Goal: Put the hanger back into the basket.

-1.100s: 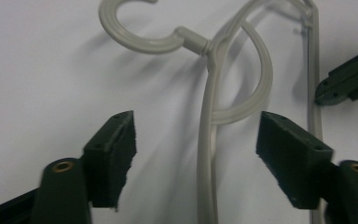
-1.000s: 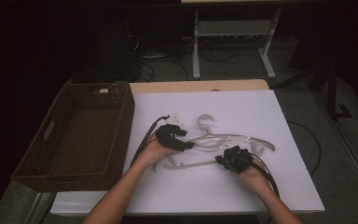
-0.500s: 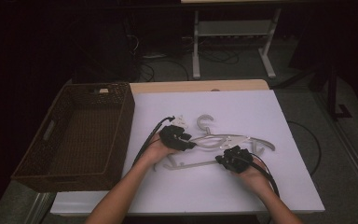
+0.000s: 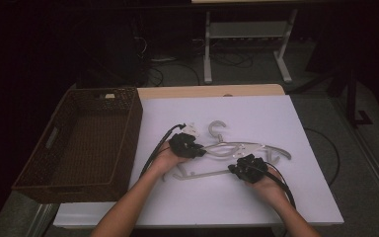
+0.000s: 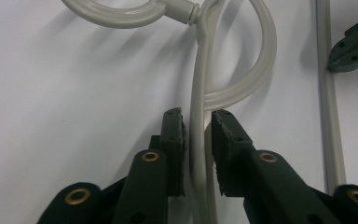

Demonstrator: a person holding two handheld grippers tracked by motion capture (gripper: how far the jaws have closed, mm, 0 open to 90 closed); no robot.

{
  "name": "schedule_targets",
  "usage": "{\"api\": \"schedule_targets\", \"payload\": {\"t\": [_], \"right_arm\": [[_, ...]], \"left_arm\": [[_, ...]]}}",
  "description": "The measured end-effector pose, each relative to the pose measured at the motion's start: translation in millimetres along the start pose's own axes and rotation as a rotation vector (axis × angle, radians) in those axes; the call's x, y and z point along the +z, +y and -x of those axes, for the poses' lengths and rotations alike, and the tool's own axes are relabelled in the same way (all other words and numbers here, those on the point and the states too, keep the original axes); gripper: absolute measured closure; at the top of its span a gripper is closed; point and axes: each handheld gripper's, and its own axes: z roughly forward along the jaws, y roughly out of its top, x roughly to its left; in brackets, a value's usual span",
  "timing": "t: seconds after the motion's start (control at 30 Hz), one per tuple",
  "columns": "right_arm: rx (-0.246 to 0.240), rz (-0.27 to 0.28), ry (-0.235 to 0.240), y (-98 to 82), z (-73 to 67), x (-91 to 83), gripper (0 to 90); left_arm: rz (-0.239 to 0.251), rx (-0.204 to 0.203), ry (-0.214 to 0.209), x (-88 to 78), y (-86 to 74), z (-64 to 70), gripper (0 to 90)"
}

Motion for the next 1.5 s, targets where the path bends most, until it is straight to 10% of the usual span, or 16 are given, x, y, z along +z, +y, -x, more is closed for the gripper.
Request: {"api": "schedule_targets", "payload": {"t": [0.7, 1.07, 1.5], "right_arm": [[0.037, 0.060, 0.022, -1.0, 5.2, -14.9, 89.1], [0.081, 0.209, 0.041, -16.1, 2.8, -44.6, 38.4], [0.091, 0.283, 0.048, -33.7, -2.3, -63.9, 26.9]], "left_arm": [[0.021, -0.014, -0.033, -3.4, -1.5, -3.7, 82.0], [0.032, -0.025, 0.007, -19.7, 3.5, -3.0, 82.2], [0.076, -0.057, 0.064, -65.0, 31.5, 2.9, 82.3]]}}
